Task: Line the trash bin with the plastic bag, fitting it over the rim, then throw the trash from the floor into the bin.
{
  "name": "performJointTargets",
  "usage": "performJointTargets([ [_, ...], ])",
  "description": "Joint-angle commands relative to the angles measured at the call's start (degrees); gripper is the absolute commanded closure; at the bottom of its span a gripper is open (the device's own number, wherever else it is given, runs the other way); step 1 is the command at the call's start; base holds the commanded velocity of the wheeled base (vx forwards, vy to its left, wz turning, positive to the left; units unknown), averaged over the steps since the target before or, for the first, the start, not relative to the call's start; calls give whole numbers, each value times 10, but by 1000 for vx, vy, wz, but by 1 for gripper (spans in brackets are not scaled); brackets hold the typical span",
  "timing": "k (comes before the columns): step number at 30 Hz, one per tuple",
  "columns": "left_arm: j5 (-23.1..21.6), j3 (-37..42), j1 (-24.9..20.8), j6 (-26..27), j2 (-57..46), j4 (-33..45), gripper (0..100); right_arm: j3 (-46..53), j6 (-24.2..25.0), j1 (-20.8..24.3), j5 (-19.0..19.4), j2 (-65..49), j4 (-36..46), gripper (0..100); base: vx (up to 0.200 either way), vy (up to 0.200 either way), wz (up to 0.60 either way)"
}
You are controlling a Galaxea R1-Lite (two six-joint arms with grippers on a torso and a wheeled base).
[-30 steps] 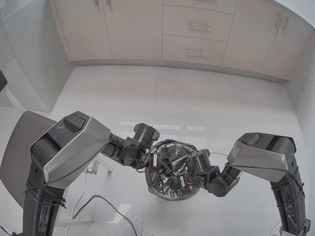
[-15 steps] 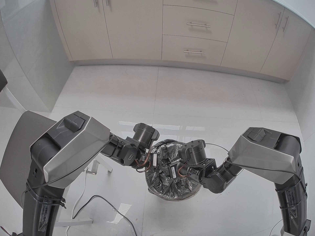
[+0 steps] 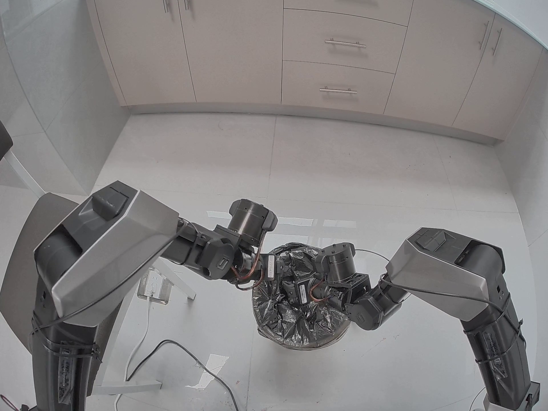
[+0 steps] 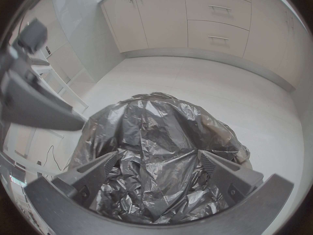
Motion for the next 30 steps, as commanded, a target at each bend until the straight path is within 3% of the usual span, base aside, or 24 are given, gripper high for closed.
performJointTargets([
  [1,0,28,-8,-1,-91,3,0,-18,0,-11,0,26,-2,0,0,0,0],
  [9,7,106,-11,3,-313,22,0,-13,1,-12,0,10,-6,0,0,0,0],
  [15,31,154,4,5,-509,85,0,2,10,-6,0,-17,-10,0,0,0,0],
  [19,32,179,46,6,-600,126,0,51,18,22,-6,-66,-15,0,0,0,0],
  [25,31,263,186,62,-779,140,0,209,17,83,-28,-255,-50,0,0,0,0],
  [27,31,280,197,76,-810,140,0,222,16,89,-39,-280,-50,0,0,0,0],
  [30,32,362,219,118,-958,144,0,260,9,94,-63,-381,-49,0,0,0,0],
])
